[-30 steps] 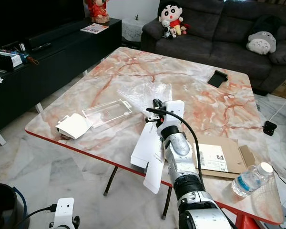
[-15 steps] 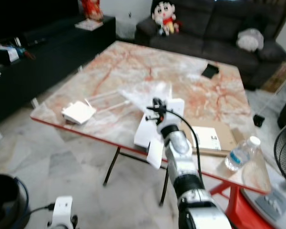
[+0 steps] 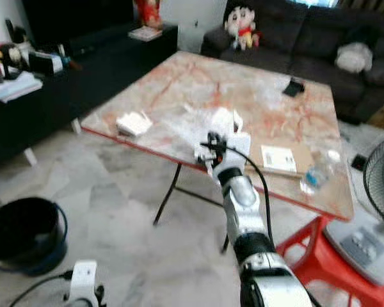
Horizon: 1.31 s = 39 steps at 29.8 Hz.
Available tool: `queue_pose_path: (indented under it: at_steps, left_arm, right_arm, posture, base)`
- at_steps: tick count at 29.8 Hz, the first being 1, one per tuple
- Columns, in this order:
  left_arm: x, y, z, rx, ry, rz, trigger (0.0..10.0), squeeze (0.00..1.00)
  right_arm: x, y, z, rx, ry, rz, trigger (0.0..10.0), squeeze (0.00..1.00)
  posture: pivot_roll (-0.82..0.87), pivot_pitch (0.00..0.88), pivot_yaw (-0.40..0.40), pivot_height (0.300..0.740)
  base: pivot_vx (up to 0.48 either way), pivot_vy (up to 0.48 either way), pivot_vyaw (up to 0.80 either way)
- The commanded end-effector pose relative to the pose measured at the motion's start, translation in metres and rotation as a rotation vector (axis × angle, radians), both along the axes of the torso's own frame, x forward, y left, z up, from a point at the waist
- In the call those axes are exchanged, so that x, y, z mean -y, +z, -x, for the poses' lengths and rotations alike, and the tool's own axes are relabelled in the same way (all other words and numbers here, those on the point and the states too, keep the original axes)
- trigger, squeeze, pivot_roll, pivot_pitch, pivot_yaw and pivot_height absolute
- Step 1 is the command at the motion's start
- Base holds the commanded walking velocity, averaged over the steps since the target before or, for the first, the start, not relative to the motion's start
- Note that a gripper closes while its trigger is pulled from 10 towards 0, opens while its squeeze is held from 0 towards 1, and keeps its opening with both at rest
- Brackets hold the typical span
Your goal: Picking trash to rubbish bin
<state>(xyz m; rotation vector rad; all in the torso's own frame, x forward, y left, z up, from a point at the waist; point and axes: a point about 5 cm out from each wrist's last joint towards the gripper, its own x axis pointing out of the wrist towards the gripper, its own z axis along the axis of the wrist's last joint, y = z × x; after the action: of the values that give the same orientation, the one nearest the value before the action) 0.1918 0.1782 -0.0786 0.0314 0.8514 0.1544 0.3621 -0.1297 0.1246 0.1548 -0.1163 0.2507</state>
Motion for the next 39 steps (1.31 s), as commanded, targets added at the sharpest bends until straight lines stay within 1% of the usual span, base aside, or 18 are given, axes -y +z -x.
queue_pose_path:
  at_steps: [1,6,12,15,16,17,20,21,22,23,27,28,29,30,32,33,36,39]
  left_arm:
    - [0.001,0.0,0.0,-0.006,0.005,0.005,10.0,0.0]
    - [0.002,-0.001,0.001,-0.008,0.004,0.006,10.0,0.0]
    - [0.003,-0.001,0.002,-0.008,0.004,0.007,10.0,0.0]
    - [0.003,-0.002,0.002,-0.009,0.004,0.007,10.0,0.0]
    - [0.004,-0.002,0.003,-0.011,0.004,0.007,10.0,0.0]
    - [0.004,-0.002,0.003,-0.011,0.004,0.007,10.0,0.0]
    - [0.004,-0.002,0.003,-0.013,0.006,0.006,10.0,0.0]
    - [0.004,-0.002,0.003,-0.013,0.006,0.006,10.0,0.0]
    - [0.004,-0.002,0.003,-0.013,0.008,0.006,10.0,0.0]
    - [0.004,-0.002,0.003,-0.013,0.008,0.006,10.0,0.0]
    - [0.006,-0.003,0.005,-0.017,0.005,0.017,10.0,0.0]
    - [0.006,-0.003,0.005,-0.017,0.005,0.017,10.0,0.0]
    - [0.007,-0.004,0.006,-0.021,0.001,0.022,10.0,0.0]
    - [0.007,-0.004,0.006,-0.021,0.001,0.022,10.0,0.0]
    - [0.009,-0.005,0.008,-0.03,-0.007,0.027,10.0,0.0]
    - [0.009,-0.005,0.008,-0.03,-0.007,0.027,10.0,0.0]
    - [0.011,-0.006,0.009,-0.035,-0.013,0.031,10.0,0.0]
    - [0.013,-0.006,0.008,-0.037,-0.014,0.038,10.0,0.0]
  right_arm:
    - [0.009,0.001,-0.001,-0.004,-0.029,-0.014,10.0,0.0]
    - [0.021,-0.009,0.002,-0.043,-0.062,-0.015,10.0,0.0]
    - [0.036,-0.03,0.012,-0.119,-0.093,0.003,10.0,0.0]
    - [0.04,-0.034,0.014,-0.139,-0.101,0.008,10.0,0.0]
    - [0.048,-0.046,0.019,-0.188,-0.121,0.021,10.0,0.0]
    - [0.048,-0.046,0.019,-0.188,-0.121,0.021,10.0,0.0]
    - [0.066,-0.071,0.033,-0.312,-0.175,0.024,10.0,0.0]
    - [0.066,-0.071,0.033,-0.312,-0.175,0.024,10.0,0.0]
    - [0.071,-0.08,0.039,-0.36,-0.193,0.013,10.0,0.0]
    - [0.071,-0.08,0.039,-0.36,-0.193,0.013,10.0,0.0]
    - [0.093,-0.119,0.071,-0.567,-0.279,-0.002,10.0,0.0]
    - [0.093,-0.119,0.071,-0.567,-0.279,-0.002,10.0,0.0]
    - [0.098,-0.128,0.081,-0.619,-0.312,-0.011,10.0,0.0]
    - [0.098,-0.128,0.081,-0.619,-0.312,-0.011,10.0,0.0]
    - [0.107,-0.145,0.101,-0.721,-0.361,-0.008,10.0,0.0]
    - [0.107,-0.145,0.101,-0.721,-0.361,-0.008,10.0,0.0]
    - [0.112,-0.173,0.138,-0.894,-0.396,0.033,10.0,0.0]
    - [0.113,-0.188,0.162,-0.989,-0.425,0.041,10.0,0.0]
  posture:
    - [-0.05,0.0,-0.086,0.74]
    - [-0.05,0.0,-0.089,0.74]
    - [-0.06,0.0,-0.094,0.74]
    - [-0.06,0.0,-0.095,0.74]
    - [-0.06,0.0,-0.098,0.74]
    - [-0.06,0.0,-0.098,0.74]
    - [-0.06,0.0,-0.102,0.74]
    - [-0.06,0.0,-0.102,0.74]
    - [-0.06,0.0,-0.103,0.74]
    - [-0.06,0.0,-0.103,0.74]
    - [-0.07,0.0,-0.104,0.74]
    - [-0.07,0.0,-0.104,0.74]
    - [-0.07,0.0,-0.104,0.74]
    - [-0.07,0.0,-0.104,0.74]
    - [-0.07,0.0,-0.104,0.74]
    - [-0.07,0.0,-0.104,0.74]
    - [-0.07,0.0,-0.109,0.74]
    - [-0.06,0.0,-0.111,0.74]
  base:
    - [-0.289,0.0,0.0]
    - [-0.283,0.0,0.0]
    - [0.0,0.0,0.0]
    - [0.0,0.0,0.0]
    - [0.0,0.0,0.0]
    - [0.0,0.0,0.0]
    - [0.0,0.0,0.0]
    - [0.0,0.0,0.0]
    - [0.0,0.0,0.0]
    - [0.0,0.0,0.0]
    - [0.0,0.0,0.0]
    - [0.0,0.0,0.0]
    - [0.0,0.0,0.0]
    - [0.0,0.0,0.0]
    - [0.0,0.0,0.0]
    - [0.0,0.0,0.0]
    - [0.0,0.0,0.0]
    - [0.0,0.0,0.0]
